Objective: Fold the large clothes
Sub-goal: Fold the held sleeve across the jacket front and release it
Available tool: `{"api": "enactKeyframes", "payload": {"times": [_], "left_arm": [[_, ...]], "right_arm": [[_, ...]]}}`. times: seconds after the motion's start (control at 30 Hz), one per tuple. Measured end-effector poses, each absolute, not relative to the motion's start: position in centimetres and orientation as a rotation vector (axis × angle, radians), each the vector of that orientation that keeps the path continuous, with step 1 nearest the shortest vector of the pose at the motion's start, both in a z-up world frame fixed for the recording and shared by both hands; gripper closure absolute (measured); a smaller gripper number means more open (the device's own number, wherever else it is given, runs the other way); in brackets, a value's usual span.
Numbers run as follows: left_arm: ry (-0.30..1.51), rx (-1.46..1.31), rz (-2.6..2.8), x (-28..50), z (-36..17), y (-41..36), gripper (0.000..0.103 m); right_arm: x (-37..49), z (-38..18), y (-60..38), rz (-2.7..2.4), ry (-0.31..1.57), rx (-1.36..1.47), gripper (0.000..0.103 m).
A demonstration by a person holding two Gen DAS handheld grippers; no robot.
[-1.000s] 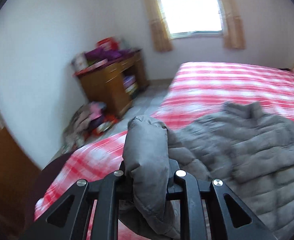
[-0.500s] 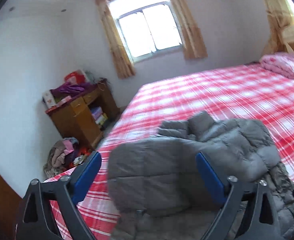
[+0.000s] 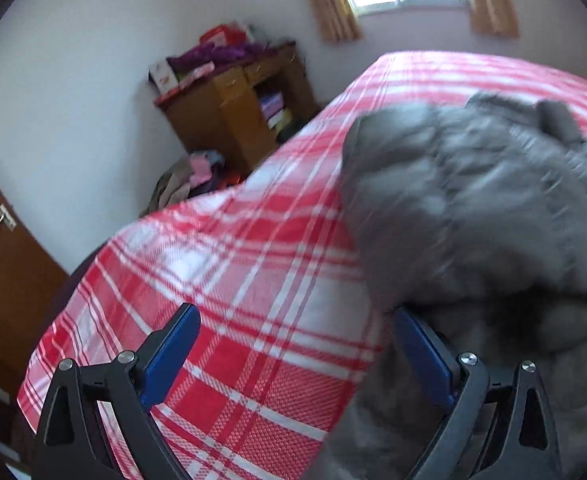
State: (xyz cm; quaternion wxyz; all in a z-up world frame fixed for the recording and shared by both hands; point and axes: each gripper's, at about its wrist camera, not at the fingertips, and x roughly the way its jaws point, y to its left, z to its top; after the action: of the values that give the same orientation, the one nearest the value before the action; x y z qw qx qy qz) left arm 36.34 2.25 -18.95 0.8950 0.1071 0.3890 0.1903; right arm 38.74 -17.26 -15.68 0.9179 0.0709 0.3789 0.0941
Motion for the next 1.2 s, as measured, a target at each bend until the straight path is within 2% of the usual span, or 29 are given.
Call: {"api": "enactKeyframes", "payload": {"times": [0.03,0.07,0.1,0.13,0.17,0.2,0.3,0.63,0.67,0.7,0.73,0.77,0.8,0.87,0.93,1.0,1.1,1.2], "left_arm": [[0.816,0.223,0.405,36.4,-19.6,2.4,0.005],[0.833,0.222,0.425,36.5,-20.3,2.7,0.005],[0.843,0.216,0.435,36.6,-20.7,2.9,0.005],[0.848,0.207,0.436,36.5,-21.1,3.3,0.005],[0.843,0.191,0.435,36.3,-21.2,3.6,0.005],[0.838,0.185,0.442,36.3,-21.4,3.9,0.005],[0.824,0.183,0.463,35.9,-21.6,4.1,0.005],[0.833,0.195,0.441,35.8,-21.7,4.3,0.004],[0.85,0.188,0.416,35.7,-21.5,4.4,0.005],[0.869,0.184,0.399,35.7,-21.2,4.6,0.005],[0.889,0.173,0.383,35.5,-20.5,4.9,0.005],[0.89,0.156,0.369,35.3,-19.4,5.2,0.005],[0.876,0.139,0.353,35.0,-18.0,5.3,0.005],[0.819,0.114,0.312,34.8,-14.5,5.1,0.005],[0.759,0.103,0.274,35.5,-11.3,4.1,0.005],[0.717,0.098,0.223,37.1,-9.0,2.5,0.005],[0.653,0.098,0.203,39.8,-8.0,-0.2,0.005],[0.656,0.126,0.248,43.0,-10.0,-2.7,0.005]], "right_arm": [[39.8,-16.1,-17.0,0.199,0.795,0.16,0.003],[40.7,-16.6,-17.0,0.196,0.813,0.178,0.012],[41.6,-17.2,-16.9,0.199,0.84,0.201,0.032],[42.4,-17.9,-16.7,0.217,0.877,0.22,0.042],[43.0,-18.6,-16.6,0.237,0.912,0.236,0.06],[43.0,-18.7,-16.6,0.235,0.913,0.241,0.072],[42.3,-18.2,-17.0,0.193,0.874,0.219,0.083],[41.4,-17.9,-18.9,0.05,0.855,0.102,0.083],[41.4,-17.8,-18.9,0.044,0.854,0.095,0.078],[41.4,-17.8,-19.0,0.065,0.86,0.104,0.067],[41.2,-17.7,-18.9,0.083,0.871,0.099,0.055],[40.9,-17.4,-18.7,0.085,0.867,0.079,0.031],[40.6,-16.9,-18.6,0.082,0.844,0.066,0.025],[39.6,-15.6,-18.9,0.032,0.797,0.025,0.025],[38.7,-13.8,-19.8,-0.018,0.745,0.034,0.03],[38.6,-12.2,-20.6,-0.018,0.711,0.086,0.04],[39.9,-10.5,-20.0,0.014,0.678,0.145,0.04],[42.4,-10.5,-17.7,0.029,0.649,0.157,0.04]]}}
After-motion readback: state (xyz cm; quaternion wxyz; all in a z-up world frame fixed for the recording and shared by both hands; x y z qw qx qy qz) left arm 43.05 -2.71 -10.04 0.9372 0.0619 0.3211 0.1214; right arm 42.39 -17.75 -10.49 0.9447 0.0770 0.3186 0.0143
